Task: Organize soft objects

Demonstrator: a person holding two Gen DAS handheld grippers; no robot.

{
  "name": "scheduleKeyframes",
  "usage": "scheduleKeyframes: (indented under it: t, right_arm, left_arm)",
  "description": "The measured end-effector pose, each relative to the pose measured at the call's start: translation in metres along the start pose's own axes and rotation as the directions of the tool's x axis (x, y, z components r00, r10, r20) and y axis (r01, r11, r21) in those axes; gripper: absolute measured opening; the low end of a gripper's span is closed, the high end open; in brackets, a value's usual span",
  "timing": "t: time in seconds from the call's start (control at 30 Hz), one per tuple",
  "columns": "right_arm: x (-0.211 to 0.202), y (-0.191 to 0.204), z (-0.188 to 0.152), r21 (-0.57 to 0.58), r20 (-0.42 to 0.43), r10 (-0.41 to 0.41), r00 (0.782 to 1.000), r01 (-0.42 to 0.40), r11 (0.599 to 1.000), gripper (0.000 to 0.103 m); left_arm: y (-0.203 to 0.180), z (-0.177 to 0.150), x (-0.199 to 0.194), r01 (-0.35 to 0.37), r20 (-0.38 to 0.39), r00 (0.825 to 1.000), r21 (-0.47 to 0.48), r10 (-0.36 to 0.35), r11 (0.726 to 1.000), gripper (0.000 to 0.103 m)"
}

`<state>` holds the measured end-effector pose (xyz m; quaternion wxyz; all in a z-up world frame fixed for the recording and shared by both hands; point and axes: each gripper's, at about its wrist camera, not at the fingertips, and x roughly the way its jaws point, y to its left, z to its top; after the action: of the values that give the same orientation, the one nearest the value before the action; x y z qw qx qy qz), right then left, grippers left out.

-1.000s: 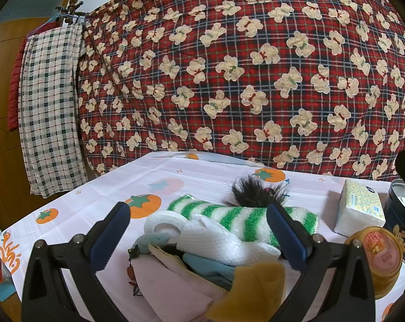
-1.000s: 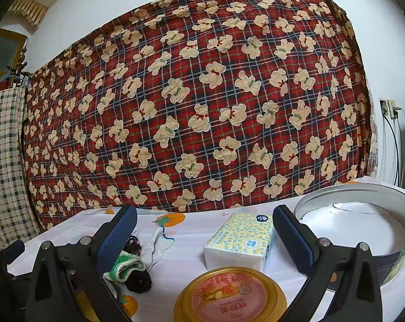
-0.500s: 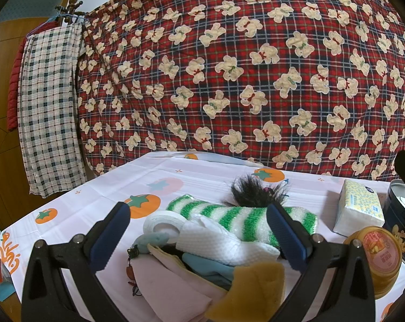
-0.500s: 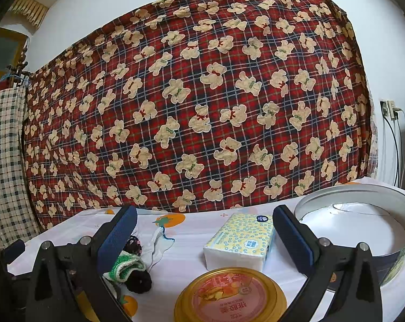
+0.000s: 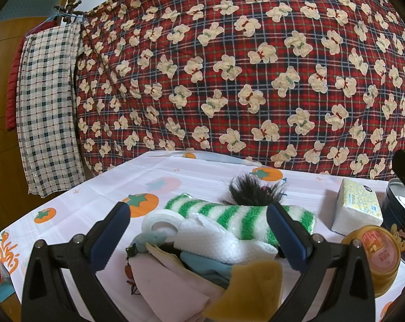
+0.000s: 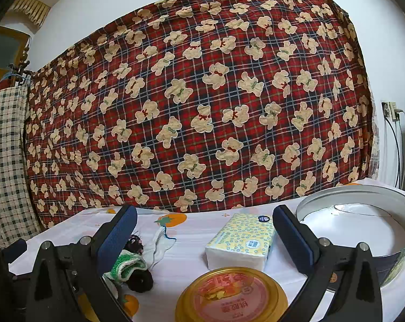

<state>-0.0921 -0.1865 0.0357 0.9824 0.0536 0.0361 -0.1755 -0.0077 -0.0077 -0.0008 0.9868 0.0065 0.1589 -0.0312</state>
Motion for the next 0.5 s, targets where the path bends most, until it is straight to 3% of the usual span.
scheduleKeyframes:
  t: [0.5]
  right_arm:
    - [0.0007,0.0002,-0.0004,-0.002,-0.007,0.007,1.0,-0.007,1.0,0.102]
  left_arm:
    - [0.0006,-0.0009,-0.0036,0.018,-0.004,1.0,-0.012,-0.018,1.0,0.103]
